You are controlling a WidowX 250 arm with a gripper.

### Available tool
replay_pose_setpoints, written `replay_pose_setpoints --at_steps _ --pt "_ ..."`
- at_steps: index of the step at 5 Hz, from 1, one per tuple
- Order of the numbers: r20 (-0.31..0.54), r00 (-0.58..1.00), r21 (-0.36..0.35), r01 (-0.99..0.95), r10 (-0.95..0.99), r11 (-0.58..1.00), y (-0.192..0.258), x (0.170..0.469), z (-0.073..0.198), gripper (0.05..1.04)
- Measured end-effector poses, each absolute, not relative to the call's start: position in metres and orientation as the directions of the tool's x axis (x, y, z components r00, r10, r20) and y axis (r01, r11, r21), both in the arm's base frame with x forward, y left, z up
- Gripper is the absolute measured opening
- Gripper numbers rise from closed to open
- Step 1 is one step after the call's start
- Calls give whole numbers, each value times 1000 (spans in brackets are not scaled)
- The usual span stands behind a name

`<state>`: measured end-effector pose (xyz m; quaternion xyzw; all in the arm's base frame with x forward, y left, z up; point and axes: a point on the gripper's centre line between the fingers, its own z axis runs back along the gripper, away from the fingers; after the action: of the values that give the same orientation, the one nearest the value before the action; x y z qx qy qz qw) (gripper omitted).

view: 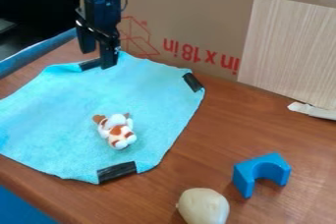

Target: Moving the toy from bottom right o the cloth to the top coner of the table

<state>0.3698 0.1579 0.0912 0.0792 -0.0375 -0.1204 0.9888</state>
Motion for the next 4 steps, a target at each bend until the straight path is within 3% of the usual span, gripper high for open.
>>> replay_pose_setpoints --at_steps 2,4 --pt "241 956 146 136 -169 980 114 344 106 999" --pt "290 956 -1 35 -34 999 75 310 91 999"
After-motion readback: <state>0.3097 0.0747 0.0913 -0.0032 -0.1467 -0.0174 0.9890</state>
